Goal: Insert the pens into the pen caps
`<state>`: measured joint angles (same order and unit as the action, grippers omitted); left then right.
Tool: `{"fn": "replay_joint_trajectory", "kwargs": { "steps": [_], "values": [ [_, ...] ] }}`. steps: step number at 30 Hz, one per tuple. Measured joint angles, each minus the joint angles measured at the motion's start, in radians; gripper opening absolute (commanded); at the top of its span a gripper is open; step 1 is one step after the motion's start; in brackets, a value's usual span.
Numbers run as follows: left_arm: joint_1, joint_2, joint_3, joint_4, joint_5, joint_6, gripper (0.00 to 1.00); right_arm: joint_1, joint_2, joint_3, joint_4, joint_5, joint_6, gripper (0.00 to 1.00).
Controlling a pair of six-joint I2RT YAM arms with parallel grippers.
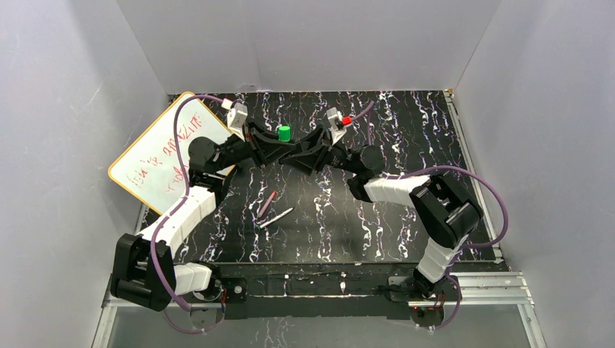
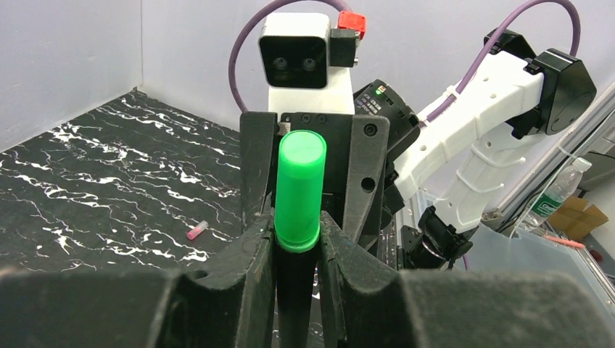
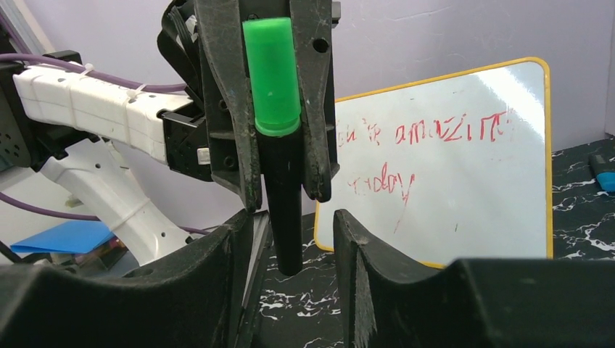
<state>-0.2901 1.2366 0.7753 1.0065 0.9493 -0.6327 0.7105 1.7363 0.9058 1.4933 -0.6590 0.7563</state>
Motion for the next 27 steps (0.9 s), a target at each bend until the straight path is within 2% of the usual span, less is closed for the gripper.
{"fn": "replay_joint_trajectory", "kwargs": {
  "steps": [3, 9, 16, 18, 23, 27],
  "values": [
    [0.0, 0.0, -0.001, 0.005, 0.0, -0.002, 0.0, 0.006, 0.014, 0.008, 0.0, -0.003, 0.0, 0.5],
    [0.0, 0.0, -0.001, 0.013, -0.001, -0.01, 0.0, 0.016, 0.045, 0.021, 0.0, -0.009, 0.006, 0.37],
    [0.001, 0.0, -0.006, 0.03, -0.005, -0.024, 0.0, 0.019, 0.048, 0.052, 0.0, -0.019, 0.009, 0.36],
    [0.001, 0.0, -0.014, 0.038, -0.006, -0.03, 0.0, 0.019, 0.05, 0.058, 0.0, -0.022, 0.012, 0.3],
    [0.002, 0.0, -0.025, 0.054, -0.016, -0.042, 0.0, 0.02, 0.055, 0.078, -0.002, -0.044, 0.021, 0.02],
    [0.002, 0.0, -0.029, 0.062, -0.022, -0.049, 0.01, 0.02, 0.063, 0.089, -0.003, -0.056, 0.027, 0.01]
  ]
}}
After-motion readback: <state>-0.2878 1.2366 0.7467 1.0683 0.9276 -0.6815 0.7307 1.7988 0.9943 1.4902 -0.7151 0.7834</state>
